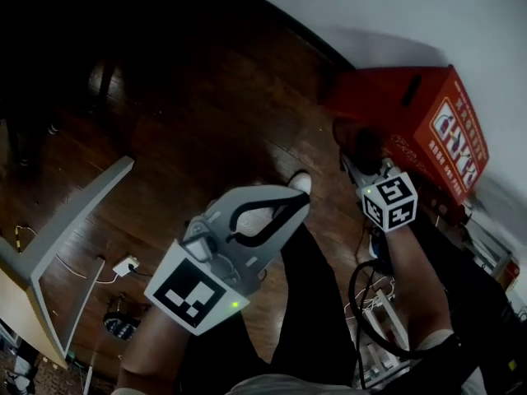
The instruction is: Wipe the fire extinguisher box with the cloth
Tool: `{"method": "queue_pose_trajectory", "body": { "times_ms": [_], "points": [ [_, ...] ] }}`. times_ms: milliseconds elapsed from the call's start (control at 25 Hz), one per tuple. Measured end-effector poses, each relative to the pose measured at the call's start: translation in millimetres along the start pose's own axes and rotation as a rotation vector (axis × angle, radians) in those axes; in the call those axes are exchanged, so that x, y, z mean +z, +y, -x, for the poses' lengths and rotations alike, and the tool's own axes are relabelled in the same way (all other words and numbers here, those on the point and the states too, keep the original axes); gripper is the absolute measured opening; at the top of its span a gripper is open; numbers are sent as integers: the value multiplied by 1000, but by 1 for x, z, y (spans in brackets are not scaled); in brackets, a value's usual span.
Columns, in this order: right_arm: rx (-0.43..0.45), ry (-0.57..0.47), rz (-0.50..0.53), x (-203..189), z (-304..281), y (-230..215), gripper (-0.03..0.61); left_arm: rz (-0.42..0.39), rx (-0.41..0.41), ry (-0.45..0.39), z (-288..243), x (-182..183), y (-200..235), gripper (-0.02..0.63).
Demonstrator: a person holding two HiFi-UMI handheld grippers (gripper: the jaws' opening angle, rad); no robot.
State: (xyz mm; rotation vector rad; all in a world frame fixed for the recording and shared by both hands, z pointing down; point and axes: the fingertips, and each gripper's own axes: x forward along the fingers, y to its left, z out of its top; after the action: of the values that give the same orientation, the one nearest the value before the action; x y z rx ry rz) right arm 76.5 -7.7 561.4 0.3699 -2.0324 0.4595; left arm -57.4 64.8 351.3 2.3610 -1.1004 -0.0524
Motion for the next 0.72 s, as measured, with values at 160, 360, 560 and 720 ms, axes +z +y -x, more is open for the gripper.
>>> {"method": "queue_pose_trajectory", "body": {
  "times_ms": [160,360,560,720],
  "points": [
    [21,111,345,54,59,-15,72,-133,11,1,0,27,13,0],
    [153,302,698,115,96,-70,72,-125,118,-32,-7,54,53,0],
    [336,773,1097,139,96,-123,72,-16,221,-120,-7,93,95,0],
    [510,1082,1164,107,69,-151,72,55,274,-150,-18,89,111,0]
  ]
}}
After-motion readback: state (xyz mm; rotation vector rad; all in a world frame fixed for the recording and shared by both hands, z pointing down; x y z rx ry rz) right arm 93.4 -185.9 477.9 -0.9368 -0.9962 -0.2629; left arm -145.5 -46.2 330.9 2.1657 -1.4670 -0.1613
